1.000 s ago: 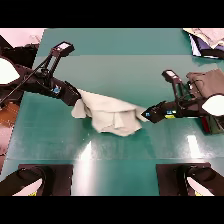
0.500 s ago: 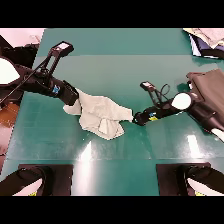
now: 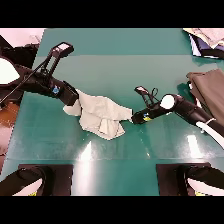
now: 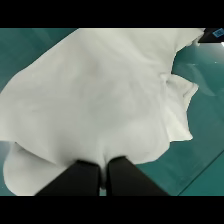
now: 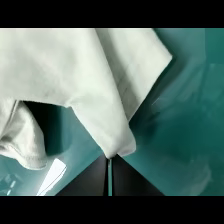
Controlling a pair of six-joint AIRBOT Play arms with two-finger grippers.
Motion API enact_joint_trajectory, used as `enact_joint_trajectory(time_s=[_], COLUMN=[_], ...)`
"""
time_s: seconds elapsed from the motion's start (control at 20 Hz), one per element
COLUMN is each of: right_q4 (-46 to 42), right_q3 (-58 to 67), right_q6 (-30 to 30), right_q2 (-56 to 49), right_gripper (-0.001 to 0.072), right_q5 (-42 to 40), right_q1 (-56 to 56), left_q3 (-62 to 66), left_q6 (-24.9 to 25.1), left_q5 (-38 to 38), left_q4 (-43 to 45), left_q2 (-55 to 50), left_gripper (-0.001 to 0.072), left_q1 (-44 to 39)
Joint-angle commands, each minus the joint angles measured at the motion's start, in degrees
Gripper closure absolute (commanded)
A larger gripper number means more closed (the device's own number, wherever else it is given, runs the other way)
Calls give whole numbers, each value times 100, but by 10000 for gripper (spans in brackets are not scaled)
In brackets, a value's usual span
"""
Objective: Fold the shirts.
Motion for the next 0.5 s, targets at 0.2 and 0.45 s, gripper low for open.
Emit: enact_joint_trajectory(time_s=[0.2, 0.45], right_q4=[-444, -444], right_q3=[1215, 2933], right_q6=[179, 173], right_q2=[1622, 2736], right_gripper=[699, 700], right_q5=[-111, -26], right_q1=[-1117, -2031], left_q3=[2028, 4332], left_q6=[-35, -33], left_q5=[-142, -315], left_q4=[739, 603], left_q2=[7, 7], left_gripper=[680, 679], left_q1=[4, 2])
